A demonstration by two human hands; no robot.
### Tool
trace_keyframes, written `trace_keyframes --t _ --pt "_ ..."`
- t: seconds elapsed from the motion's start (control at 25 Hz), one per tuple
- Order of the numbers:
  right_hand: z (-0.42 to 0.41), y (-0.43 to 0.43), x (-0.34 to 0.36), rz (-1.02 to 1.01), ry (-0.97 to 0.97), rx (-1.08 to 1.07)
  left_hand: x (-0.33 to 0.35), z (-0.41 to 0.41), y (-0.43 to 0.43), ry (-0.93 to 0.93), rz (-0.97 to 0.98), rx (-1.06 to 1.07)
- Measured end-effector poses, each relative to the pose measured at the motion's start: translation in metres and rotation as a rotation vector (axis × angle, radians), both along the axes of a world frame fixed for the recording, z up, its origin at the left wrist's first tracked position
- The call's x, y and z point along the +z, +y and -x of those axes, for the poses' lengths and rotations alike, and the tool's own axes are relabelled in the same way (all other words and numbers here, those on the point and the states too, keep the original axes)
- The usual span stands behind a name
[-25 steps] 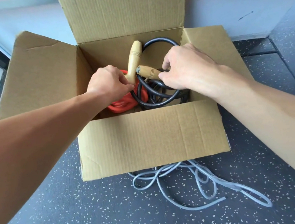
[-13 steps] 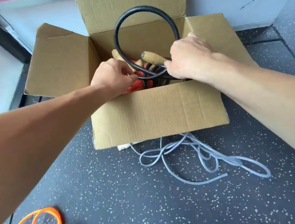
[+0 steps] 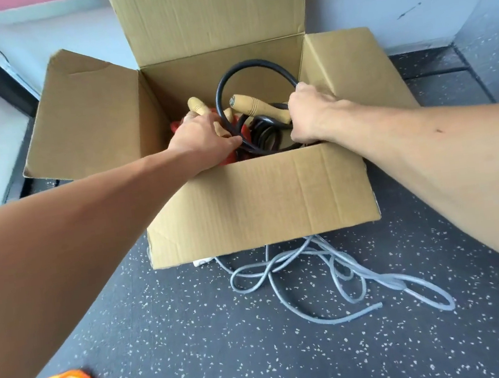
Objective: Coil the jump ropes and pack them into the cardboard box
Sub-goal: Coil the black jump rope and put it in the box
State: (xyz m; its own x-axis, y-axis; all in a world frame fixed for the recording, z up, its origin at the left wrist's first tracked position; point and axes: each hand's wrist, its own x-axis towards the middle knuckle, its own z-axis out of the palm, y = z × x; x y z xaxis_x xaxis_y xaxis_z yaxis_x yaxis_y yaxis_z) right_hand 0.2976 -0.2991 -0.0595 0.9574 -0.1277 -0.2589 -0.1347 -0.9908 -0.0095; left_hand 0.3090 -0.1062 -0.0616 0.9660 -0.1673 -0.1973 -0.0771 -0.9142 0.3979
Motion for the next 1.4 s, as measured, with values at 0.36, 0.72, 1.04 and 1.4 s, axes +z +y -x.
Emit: trace_keyframes --t 0.36,0.72,1.04,1.4 --pt "-0.039 0.005 -0.028 -0.163 0.065 -0.258 -0.014 -0.029 0.000 -0.063 0.112 0.031" --pt "-0.036 0.003 -0.010 -0.231 0.386 -0.099 -0.016 -0.029 -0.038 0.085 0.265 -0.028" --pt "-0.018 0.016 -0.013 -0.173 0.540 -0.136 -0.035 -0.041 -0.043 0.196 -0.262 -0.125" --pt "-0.005 0.018 0.010 -0.873 0.292 -0.352 -0.035 -0.050 -0.067 0.247 -0.260 -0.050"
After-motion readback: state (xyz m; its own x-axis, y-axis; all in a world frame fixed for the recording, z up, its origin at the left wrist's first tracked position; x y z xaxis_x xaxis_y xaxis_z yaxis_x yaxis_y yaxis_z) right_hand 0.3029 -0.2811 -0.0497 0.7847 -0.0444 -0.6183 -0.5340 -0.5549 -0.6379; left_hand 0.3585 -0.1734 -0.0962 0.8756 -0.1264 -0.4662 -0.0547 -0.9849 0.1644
